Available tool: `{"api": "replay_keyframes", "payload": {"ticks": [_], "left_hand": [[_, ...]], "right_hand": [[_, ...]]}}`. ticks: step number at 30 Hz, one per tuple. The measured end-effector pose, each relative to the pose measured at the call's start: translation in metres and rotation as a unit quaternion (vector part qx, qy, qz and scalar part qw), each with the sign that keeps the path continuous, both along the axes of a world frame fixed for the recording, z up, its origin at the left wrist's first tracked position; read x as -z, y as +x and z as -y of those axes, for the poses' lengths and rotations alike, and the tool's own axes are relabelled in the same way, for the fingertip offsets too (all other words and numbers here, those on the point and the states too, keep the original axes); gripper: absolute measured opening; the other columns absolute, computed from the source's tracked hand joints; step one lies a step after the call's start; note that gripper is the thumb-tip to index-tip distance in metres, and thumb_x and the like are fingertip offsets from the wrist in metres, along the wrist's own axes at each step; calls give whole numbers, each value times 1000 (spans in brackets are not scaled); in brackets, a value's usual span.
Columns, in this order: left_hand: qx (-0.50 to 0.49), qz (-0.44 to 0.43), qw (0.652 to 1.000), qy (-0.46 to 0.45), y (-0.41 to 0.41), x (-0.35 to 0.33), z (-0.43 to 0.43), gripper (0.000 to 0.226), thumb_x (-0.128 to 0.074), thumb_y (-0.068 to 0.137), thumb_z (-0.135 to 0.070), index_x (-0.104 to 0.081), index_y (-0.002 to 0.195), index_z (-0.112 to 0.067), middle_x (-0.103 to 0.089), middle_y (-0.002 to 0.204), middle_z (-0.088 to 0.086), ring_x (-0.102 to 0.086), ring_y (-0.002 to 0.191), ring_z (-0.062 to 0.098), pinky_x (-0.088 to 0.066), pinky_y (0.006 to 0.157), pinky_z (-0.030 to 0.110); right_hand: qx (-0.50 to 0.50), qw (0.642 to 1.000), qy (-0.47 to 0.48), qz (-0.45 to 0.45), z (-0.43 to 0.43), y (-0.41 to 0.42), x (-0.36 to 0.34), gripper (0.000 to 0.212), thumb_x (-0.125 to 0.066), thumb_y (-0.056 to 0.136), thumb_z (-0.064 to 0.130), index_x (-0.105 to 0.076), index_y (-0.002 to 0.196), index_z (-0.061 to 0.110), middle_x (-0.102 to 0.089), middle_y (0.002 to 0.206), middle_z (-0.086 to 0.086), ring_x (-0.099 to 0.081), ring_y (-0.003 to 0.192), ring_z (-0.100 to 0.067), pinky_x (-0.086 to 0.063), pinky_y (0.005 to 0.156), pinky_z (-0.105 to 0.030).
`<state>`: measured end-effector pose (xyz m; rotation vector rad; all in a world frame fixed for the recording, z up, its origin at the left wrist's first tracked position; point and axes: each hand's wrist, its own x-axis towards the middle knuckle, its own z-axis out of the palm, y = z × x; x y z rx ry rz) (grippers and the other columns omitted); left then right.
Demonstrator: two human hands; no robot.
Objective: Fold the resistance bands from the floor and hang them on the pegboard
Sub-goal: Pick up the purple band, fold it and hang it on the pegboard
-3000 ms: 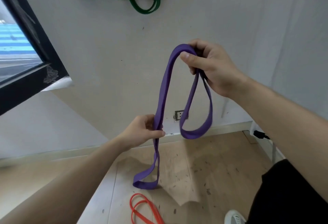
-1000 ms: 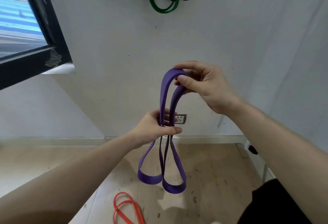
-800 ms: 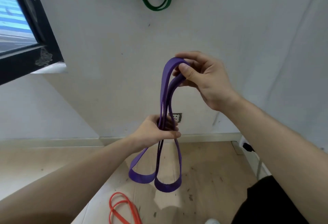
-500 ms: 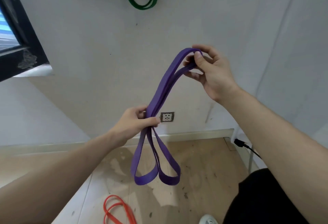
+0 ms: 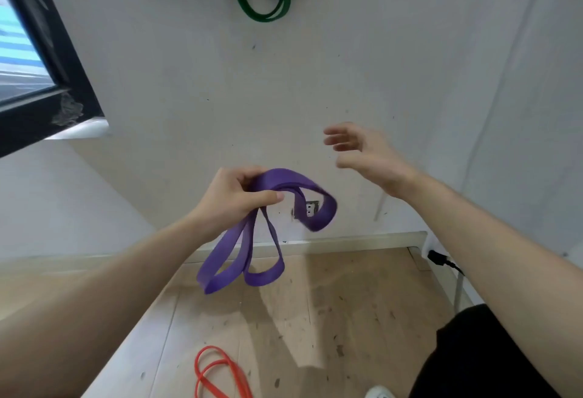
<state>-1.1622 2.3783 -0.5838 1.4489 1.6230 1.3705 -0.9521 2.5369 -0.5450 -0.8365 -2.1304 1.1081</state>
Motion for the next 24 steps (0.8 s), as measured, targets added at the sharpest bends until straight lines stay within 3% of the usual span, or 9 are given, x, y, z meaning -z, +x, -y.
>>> {"api": "replay_keyframes", "payload": {"ticks": [4, 7, 10, 12, 15, 19, 24], "left_hand": [[20, -52, 998, -11, 1, -2, 4, 18, -84, 80, -10, -78, 97, -11, -75, 88, 17, -68, 78, 20, -55, 83, 50], [18, -40, 999, -11, -2, -6, 7, 21, -84, 80, -10, -77, 99, -10, -76, 89, 17, -69, 78, 21, -57, 83, 47], [32, -39, 998, -30, -6, -8, 13, 24, -86, 78, -12, -77, 101, -10, -77, 90, 15, -70, 79, 20, -58, 82, 44], [34, -35, 998, -38, -6, -7, 17, 25, -86, 77, -11, -77, 100, -9, -78, 90, 13, -71, 79, 20, -59, 82, 42], [30, -17, 999, -26, 0, -5, 17, 27, -86, 76, -7, -74, 101, -7, -77, 88, 9, -71, 79, 20, -58, 82, 37], [43, -22, 999, -13, 9, -1, 16, 36, -84, 76, 1, -66, 108, -4, -72, 94, 22, -73, 87, 31, -60, 83, 41], [38, 3, 998, -43, 13, 8, 14, 35, -84, 78, -5, -64, 107, -9, -76, 96, 12, -75, 91, 24, -61, 87, 39]], "right_hand": [[-144, 982, 65, 102, 28, -22, 9, 75, -83, 76, 31, -49, 143, 26, -61, 131, 11, -53, 124, -1, -38, 97, -6], [-183, 969, 81, 142, 39, -35, 18, 63, -84, 78, 28, -56, 134, 21, -68, 120, 6, -62, 113, -8, -46, 100, -23], [-183, 972, 75, 124, 45, -36, 14, 37, -81, 83, 24, -67, 116, 15, -74, 98, 1, -70, 89, -13, -56, 88, -38], [-184, 973, 68, 121, 47, -33, 8, 30, -81, 83, 23, -70, 110, 15, -75, 92, -1, -71, 83, -16, -59, 81, -38], [-165, 979, 72, 92, 50, -30, -1, 25, -82, 79, 21, -72, 102, 16, -75, 89, -2, -71, 82, -20, -59, 80, -41], [-144, 985, 88, 38, 52, -28, -9, 27, -82, 79, 15, -72, 104, 14, -74, 89, 0, -71, 83, -16, -59, 80, -34], [-124, 988, 62, -71, 49, -20, -19, 23, -77, 84, 11, -71, 107, 13, -73, 90, 0, -67, 84, -15, -56, 82, -31]]}}
